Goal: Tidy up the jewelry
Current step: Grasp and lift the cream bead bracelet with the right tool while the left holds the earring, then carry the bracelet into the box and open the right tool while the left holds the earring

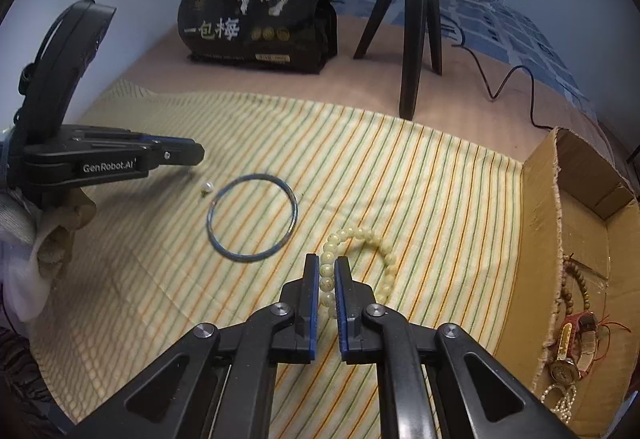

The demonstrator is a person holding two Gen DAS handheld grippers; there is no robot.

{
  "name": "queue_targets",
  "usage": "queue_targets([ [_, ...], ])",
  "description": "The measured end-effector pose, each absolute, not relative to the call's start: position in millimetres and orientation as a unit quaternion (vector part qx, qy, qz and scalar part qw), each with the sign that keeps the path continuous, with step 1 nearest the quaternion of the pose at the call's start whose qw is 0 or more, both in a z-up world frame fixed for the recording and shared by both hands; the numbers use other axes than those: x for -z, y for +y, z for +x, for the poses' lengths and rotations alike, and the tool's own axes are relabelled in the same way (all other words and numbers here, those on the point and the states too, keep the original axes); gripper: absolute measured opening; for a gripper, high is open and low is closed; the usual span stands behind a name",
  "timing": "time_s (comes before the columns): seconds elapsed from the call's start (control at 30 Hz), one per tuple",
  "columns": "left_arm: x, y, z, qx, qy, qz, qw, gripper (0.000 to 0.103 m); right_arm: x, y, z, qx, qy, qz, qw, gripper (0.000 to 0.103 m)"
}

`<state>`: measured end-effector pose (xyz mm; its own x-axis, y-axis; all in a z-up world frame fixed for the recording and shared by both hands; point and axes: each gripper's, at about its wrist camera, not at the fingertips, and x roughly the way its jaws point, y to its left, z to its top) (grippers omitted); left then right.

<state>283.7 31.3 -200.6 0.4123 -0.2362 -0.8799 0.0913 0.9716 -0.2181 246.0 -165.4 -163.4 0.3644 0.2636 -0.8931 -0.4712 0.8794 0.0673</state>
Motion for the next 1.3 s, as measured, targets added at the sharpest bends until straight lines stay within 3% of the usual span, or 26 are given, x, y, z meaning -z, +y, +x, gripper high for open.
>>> queue_targets([
  [0.53,133.3,1.4,246.8,0.132,0.477,-0.069,0.866,0.006,99.0,-209.3,230.6,-0.217,0.458,-0.045,0.861,0.005],
  [0.97,99.0,-94.7,224.4,0.208,0.442,-0.043,0.872,0.006,61.2,-303.6,222.5,-0.146,0.421,0.014,0.895,0.005],
  [1.3,99.1,-172.4,215.4,0.267,0.439,-0.032,0.857,0.006,67.8,-371.1,215.2,-0.086,0.428,0.035,0.899,0.005],
])
